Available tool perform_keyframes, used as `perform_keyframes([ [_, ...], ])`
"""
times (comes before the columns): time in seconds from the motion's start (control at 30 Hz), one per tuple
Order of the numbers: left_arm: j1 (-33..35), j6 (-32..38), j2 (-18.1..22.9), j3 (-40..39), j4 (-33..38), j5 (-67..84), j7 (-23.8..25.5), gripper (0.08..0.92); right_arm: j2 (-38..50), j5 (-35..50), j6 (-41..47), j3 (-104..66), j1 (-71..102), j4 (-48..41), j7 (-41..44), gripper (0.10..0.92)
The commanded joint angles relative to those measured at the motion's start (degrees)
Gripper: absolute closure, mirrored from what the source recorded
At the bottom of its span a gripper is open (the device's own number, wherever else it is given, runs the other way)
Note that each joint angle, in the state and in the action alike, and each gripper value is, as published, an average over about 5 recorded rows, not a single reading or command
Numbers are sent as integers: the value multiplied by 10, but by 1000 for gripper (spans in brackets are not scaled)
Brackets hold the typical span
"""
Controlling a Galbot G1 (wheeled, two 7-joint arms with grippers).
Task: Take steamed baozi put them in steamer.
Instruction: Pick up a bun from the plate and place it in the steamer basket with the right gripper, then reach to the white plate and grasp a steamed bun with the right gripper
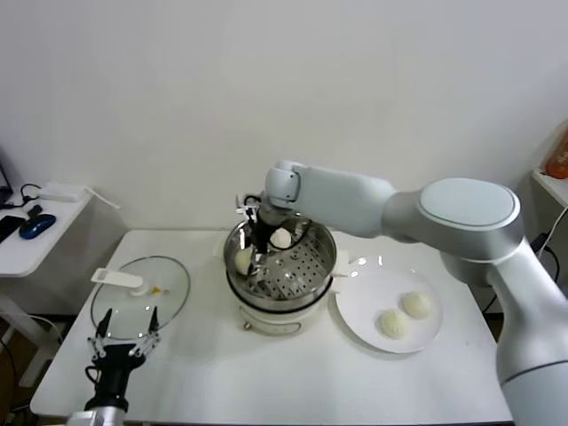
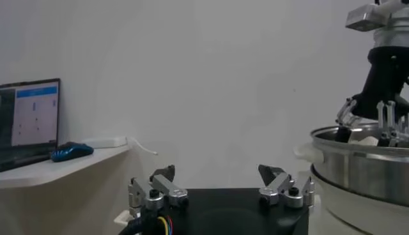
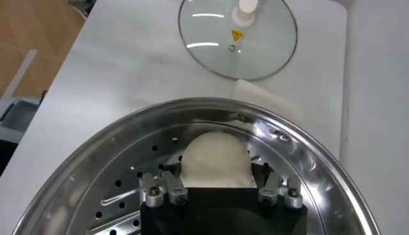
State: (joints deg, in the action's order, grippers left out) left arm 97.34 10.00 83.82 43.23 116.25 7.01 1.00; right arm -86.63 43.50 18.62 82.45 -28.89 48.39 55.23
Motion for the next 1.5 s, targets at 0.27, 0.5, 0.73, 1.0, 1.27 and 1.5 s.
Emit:
perform_keyframes([
  [0.27,1,0,1,0,-1,-1,0,177,-3,-20,-1,-3,7,-5,4,296],
  [0.5,0,1,2,0,-2,-1,0,177,1,-25,-2,-4,7,-4,5,248],
  [0.73,0,0,2,0,-1,-1,0,177,17,-20,-2,-11,-8,17,10,203],
  [1.0,0,1,1,0,-2,0,0,177,122,30,-8,27,-112,154,31,203],
  [1.27,-6,-5,0,-3,-1,-1,0,177,286,9,-35,80,-216,276,59,203],
  [1.5,-13,-9,1,-4,-3,-1,0,177,409,-70,-49,98,-215,335,72,203],
])
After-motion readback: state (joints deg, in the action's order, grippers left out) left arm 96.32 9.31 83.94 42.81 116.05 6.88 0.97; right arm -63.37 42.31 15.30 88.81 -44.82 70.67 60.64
